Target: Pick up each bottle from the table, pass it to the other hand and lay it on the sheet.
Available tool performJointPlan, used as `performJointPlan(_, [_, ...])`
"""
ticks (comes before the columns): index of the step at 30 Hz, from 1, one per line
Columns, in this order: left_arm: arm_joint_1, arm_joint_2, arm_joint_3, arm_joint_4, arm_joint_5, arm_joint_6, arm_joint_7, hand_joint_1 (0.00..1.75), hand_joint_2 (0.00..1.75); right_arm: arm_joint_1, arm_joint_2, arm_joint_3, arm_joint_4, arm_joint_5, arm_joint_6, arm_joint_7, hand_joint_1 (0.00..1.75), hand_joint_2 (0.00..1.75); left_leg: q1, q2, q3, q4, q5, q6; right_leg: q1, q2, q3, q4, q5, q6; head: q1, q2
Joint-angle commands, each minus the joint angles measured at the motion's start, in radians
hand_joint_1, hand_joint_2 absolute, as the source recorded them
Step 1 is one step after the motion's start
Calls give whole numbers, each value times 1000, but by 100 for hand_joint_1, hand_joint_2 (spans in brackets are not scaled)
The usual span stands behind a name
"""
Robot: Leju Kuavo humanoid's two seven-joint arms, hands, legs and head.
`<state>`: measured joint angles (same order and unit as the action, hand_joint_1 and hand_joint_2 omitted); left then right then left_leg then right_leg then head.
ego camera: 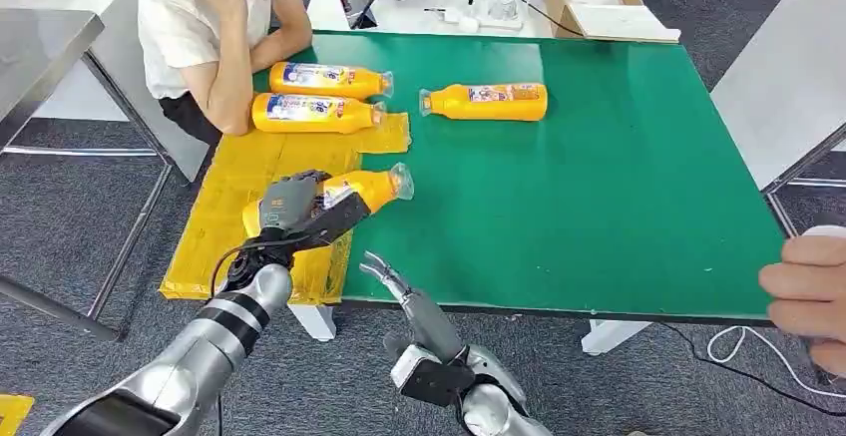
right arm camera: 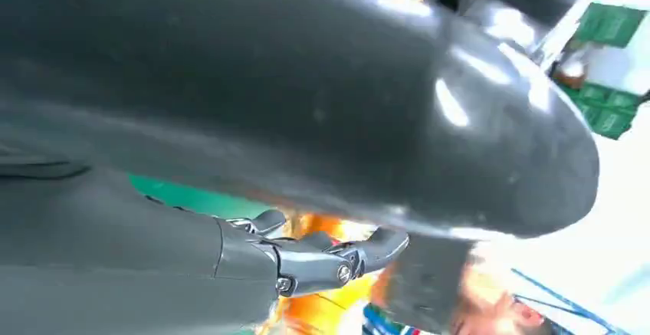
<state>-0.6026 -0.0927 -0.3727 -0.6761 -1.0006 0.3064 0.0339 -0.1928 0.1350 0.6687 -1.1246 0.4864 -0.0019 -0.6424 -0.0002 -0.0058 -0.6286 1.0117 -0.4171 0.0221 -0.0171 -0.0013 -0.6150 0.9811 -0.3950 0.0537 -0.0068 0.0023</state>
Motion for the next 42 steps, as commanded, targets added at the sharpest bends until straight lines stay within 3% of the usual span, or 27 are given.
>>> performJointPlan(1, [-142, 0, 26, 254, -4, -34, 10, 175, 175, -51, -1, 42, 46, -6, 11, -1, 0, 0, 1, 2, 6, 1, -3, -1, 1, 2, 6, 0, -2, -2, 0, 0])
performJointPlan(9, [-158, -11, 33, 292, -24, -39, 25, 175, 175, -54, 11, 41, 66, -28, 19, -2, 0, 0, 1, 1, 5, 1, -3, -2, 1, 1, 6, 0, -2, -3, 0, 0])
performJointPlan(18, [-190, 3, 4, 371, -97, -172, 110, 171, 175, -68, 29, 38, 139, -52, 16, -5, 0, 0, 1, 1, 4, 0, -2, -1, 1, 1, 4, -1, -1, -2, 0, 0])
performJointPlan(19, [-190, 2, 5, 374, -97, -189, 110, 145, 175, -70, 31, 37, 146, -52, 15, -6, 0, 0, 1, 1, 5, 0, -3, -1, 1, 1, 5, -1, -2, -2, 0, 0])
performJointPlan(21, [-186, 2, 8, 369, -98, -188, 99, 63, 175, -72, 36, 34, 163, -56, 13, -7, 0, 0, 2, 2, 9, 0, -4, -2, 2, 2, 9, 0, -3, -3, 0, 0])
performJointPlan(22, [-186, 1, 9, 370, -97, -190, 99, 24, 175, -72, 36, 33, 164, -57, 13, -8, 0, 0, 1, 2, 4, -1, -2, -1, 1, 2, 4, -1, -1, -2, 0, 0])
performJointPlan(23, [-186, 1, 9, 370, -97, -190, 99, 0, 175, -72, 36, 33, 164, -57, 13, -8, 0, 0, 1, 2, 5, -1, -2, -1, 1, 2, 5, -1, -1, -2, 0, 0])
performJointPlan(24, [-186, -1, 13, 370, -93, -202, 92, 0, 175, -74, 39, 32, 174, -60, 12, -10, 0, 0, 2, 3, 11, 0, -5, -2, 2, 3, 11, 0, -4, -4, 0, 0])
performJointPlan(30, [-169, -5, 71, 345, -35, -209, 13, 0, 175, -71, 41, 28, 187, -68, 3, -20, 0, 0, 1, 2, 5, 0, -2, -1, 1, 1, 5, -1, -2, -2, 0, 0])
performJointPlan(39, [-79, -47, 265, 192, 311, -285, -322, 0, 175, -53, 31, 28, 198, -78, -19, -33, 0, 0, 0, 0, 5, -1, -2, -1, 1, 0, 5, -1, -2, -2, 0, 0])
performJointPlan(42, [-31, -47, 258, 117, 390, -298, -356, 0, 175, -46, 25, 32, 193, -81, -27, -38, 0, 0, 0, 1, 6, -1, -3, -1, 1, 1, 6, -1, -2, -2, 0, 0])
